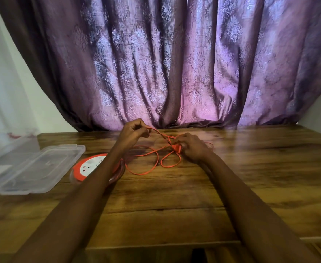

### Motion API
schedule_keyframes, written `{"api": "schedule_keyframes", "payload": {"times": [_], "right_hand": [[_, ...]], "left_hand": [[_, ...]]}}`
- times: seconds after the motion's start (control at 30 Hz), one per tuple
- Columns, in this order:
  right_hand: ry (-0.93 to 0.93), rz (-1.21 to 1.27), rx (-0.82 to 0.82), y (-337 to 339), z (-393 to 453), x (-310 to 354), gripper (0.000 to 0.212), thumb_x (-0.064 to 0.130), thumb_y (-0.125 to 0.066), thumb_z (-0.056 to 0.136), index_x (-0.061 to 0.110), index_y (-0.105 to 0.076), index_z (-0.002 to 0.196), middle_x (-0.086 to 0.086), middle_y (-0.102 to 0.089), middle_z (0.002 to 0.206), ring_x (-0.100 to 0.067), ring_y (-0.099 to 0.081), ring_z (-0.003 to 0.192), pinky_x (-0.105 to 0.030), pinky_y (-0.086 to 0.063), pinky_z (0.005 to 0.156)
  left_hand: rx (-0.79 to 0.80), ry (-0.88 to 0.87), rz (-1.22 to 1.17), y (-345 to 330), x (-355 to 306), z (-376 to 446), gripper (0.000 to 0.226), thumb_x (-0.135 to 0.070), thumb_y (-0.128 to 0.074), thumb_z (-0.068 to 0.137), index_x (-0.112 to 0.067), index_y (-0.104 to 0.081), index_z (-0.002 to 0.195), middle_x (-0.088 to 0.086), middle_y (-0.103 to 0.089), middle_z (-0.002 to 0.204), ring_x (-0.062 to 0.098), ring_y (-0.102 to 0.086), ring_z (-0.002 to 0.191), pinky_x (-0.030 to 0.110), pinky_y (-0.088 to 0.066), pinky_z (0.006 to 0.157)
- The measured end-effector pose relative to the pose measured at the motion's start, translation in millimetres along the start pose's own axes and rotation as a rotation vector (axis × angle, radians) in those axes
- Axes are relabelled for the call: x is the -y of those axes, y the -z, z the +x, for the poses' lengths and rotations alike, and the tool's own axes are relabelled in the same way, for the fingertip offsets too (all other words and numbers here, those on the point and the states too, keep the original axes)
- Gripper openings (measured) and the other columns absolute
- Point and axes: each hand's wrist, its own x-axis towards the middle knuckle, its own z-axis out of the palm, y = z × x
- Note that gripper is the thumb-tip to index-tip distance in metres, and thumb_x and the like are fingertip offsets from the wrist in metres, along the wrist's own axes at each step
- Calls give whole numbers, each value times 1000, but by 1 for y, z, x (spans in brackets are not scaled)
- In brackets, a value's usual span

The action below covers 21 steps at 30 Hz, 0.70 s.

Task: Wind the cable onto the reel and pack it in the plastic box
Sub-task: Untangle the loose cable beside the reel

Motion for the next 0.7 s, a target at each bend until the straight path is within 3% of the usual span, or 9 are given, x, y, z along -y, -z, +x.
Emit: {"api": "schedule_keyframes", "payload": {"times": [0.13, 0.23, 0.3, 0.37, 0.4, 0.47, 0.53, 0.6, 0.7], "right_hand": [[71, -10, 97, -6, 7, 6, 39, 31, -74, 76, 29, -74, 114, 1, -58, 135, -21, -47, 129, -35, -34, 112], [105, 78, -22, -5, 9, 5, 14, 29, -80, 75, 28, -77, 89, 6, -73, 96, -14, -64, 95, -34, -50, 89], [119, 176, -38, -1, 8, 6, 6, 29, -77, 81, 28, -76, 86, 14, -69, 75, -1, -62, 71, -27, -48, 73], [193, 211, 12, 1, 8, 12, 7, 25, -75, 86, 22, -79, 91, 18, -68, 74, 5, -58, 67, -24, -45, 70], [226, 230, 56, -1, 8, 18, 10, 25, -74, 88, 18, -80, 92, 17, -69, 76, 4, -59, 68, -22, -45, 68], [225, 313, 166, -6, 7, 27, 19, 27, -69, 92, 12, -78, 85, 9, -68, 69, -4, -60, 60, -22, -45, 59], [127, 455, 257, -10, 8, 30, 28, 27, -62, 97, 11, -73, 78, 3, -67, 62, -12, -57, 49, -25, -46, 50], [43, 507, 176, -11, 11, 27, 21, 19, -59, 98, 14, -73, 83, 2, -73, 71, -14, -61, 53, -35, -51, 54], [-88, 114, -131, -3, 17, 8, 25, 21, -59, 90, 25, -75, 109, -5, -76, 104, -24, -70, 93, -37, -55, 81]], "left_hand": [[-75, 54, -15, -3, 8, 4, 10, 13, -55, 88, 6, -62, 89, 21, -67, 91, 24, -64, 80, 26, -55, 74], [-143, 119, 59, -3, 14, 7, 14, 12, -55, 88, 10, -67, 94, 11, -69, 85, 9, -65, 74, 20, -54, 72], [-215, 236, 54, -1, 20, 11, 16, 6, -55, 87, 4, -70, 87, 13, -68, 80, 12, -64, 68, 21, -54, 68], [-252, 364, 35, 3, 26, 13, 14, -3, -59, 87, 3, -72, 88, 20, -69, 84, 24, -62, 73, 33, -54, 75], [-246, 390, 64, 4, 30, 12, 15, -6, -61, 88, 4, -71, 92, 20, -68, 86, 24, -61, 75, 32, -53, 75], [-218, 376, 185, 4, 35, 10, 13, 2, -58, 88, -1, -70, 93, 14, -65, 82, 14, -59, 62, 18, -51, 61], [-219, 382, 227, 4, 35, 9, 29, 15, -48, 88, -8, -65, 83, 9, -61, 73, 2, -56, 44, 13, -48, 45], [-218, 405, 243, 4, 34, 6, 37, 18, -43, 88, -15, -59, 77, 11, -57, 69, 6, -55, 38, 22, -53, 44], [-166, 399, 283, 2, 38, 3, 34, 19, -51, 84, -11, -61, 73, 9, -61, 67, 12, -62, 45, 25, -52, 40]]}}
